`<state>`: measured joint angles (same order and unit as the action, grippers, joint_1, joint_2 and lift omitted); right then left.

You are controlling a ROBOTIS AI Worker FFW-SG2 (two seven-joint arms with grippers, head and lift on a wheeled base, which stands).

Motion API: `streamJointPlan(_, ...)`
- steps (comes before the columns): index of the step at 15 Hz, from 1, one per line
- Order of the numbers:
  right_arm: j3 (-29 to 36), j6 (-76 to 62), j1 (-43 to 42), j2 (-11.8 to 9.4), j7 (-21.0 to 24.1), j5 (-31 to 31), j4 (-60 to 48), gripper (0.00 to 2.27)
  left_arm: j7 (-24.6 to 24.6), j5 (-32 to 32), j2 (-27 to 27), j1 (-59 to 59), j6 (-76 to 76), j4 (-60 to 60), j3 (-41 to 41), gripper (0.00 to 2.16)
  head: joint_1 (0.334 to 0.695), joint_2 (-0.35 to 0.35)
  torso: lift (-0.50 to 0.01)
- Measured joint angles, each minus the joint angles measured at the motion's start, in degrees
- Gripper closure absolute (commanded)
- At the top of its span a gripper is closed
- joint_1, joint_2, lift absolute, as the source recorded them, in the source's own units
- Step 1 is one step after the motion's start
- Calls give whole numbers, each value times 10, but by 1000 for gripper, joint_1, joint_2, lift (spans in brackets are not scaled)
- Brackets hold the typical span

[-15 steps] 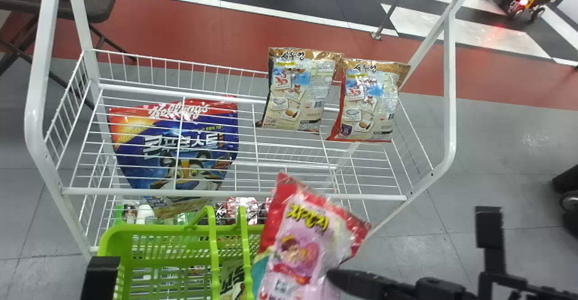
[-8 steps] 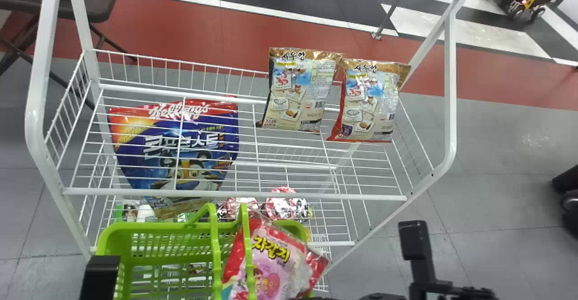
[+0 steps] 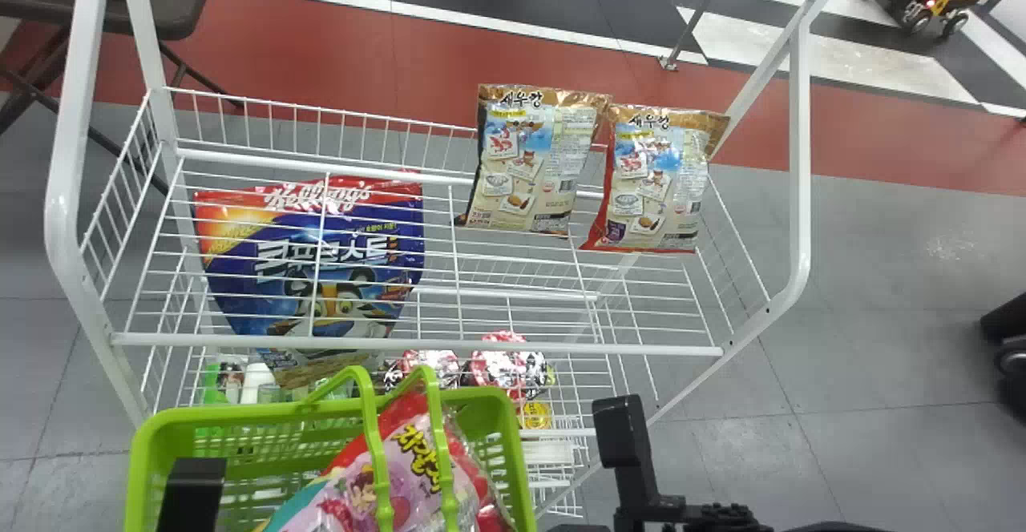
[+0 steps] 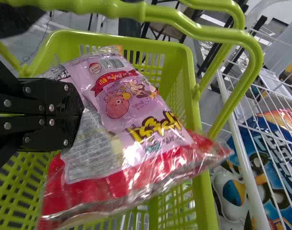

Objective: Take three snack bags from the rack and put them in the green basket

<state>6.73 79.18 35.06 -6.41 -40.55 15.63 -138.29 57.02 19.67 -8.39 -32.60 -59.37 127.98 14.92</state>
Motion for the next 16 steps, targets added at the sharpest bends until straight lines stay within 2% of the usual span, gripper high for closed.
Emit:
streamJointPlan(1,-2,-15,-1,0,11,-4,8,-2,0,0,0,0,0,0,-1,1366,695,-350,-8)
streamJointPlan(3,-4,-39,-1,0,32,-25,17,19,0,0,-1,1,0,-1,-3,1366,695,-350,-8)
streamJointPlan(5,2,-40,1,-1,34,-39,17,36,-1,1,-1,5,-1,-3,-3,1366,695,-350,-8)
streamJointPlan(12,48,85,35,-22,22,-33,-71,53,-3,4,0,19,-10,-13,-4,1366,695,-350,-8)
streamJointPlan(14,82,72,39,-18,34,-28,-90,66,-3,5,0,19,-11,-15,-5,1366,695,-350,-8)
streamJointPlan(16,111,-33,39,3,44,-27,-89,66,-3,5,1,18,-11,-15,-5,1366,695,-350,-8)
